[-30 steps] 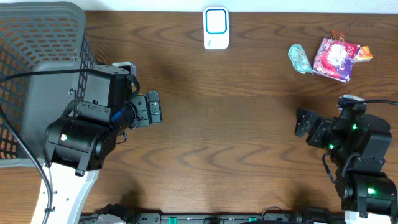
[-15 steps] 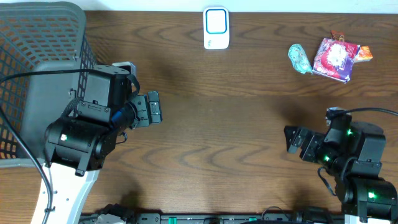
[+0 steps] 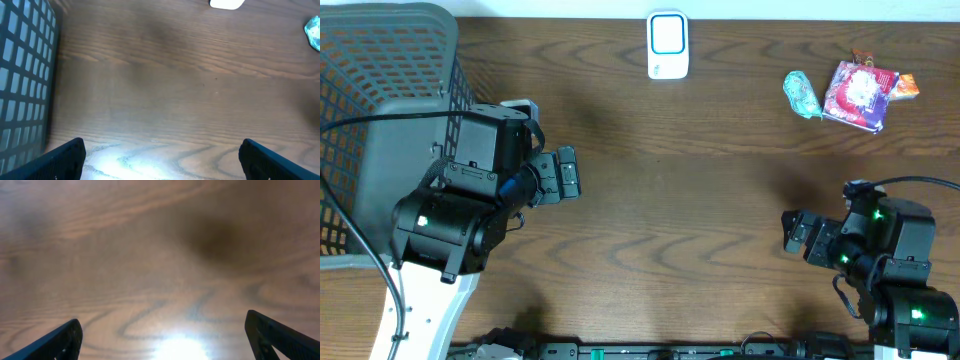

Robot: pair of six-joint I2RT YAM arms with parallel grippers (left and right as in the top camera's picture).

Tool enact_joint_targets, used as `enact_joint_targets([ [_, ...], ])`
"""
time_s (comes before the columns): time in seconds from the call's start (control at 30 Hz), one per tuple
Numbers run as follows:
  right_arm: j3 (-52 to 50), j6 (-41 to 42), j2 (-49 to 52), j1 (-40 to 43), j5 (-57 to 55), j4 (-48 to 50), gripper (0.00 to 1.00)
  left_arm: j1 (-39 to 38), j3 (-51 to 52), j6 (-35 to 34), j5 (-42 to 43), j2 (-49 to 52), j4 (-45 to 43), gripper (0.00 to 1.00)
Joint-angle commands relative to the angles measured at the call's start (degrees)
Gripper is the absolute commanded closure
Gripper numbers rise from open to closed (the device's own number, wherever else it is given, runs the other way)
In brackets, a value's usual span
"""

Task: Scan the item barcode

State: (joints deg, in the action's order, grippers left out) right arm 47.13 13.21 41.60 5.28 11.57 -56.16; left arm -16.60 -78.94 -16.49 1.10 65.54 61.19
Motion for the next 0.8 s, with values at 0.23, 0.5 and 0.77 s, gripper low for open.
enact_joint_targets([
  [0.23,-0.9,-8.17,-1.22,-0.83,0.98,5.53,0.01,0.17,-0.46,0.28,-0.72,-0.07,0.09,0.02],
  [0.5,-8.28,-14.91,-15.76,-1.03,2.49,14.47,0.01,0.17,-0.46,0.31,-0.72,-0.07,0.09,0.02],
  [0.77,-20.92,-17.44,-28.41,-5.68,2.45,29.46,0.01,0.17,-0.46,0.31,-0.7,-0.07,0.09,0.02],
])
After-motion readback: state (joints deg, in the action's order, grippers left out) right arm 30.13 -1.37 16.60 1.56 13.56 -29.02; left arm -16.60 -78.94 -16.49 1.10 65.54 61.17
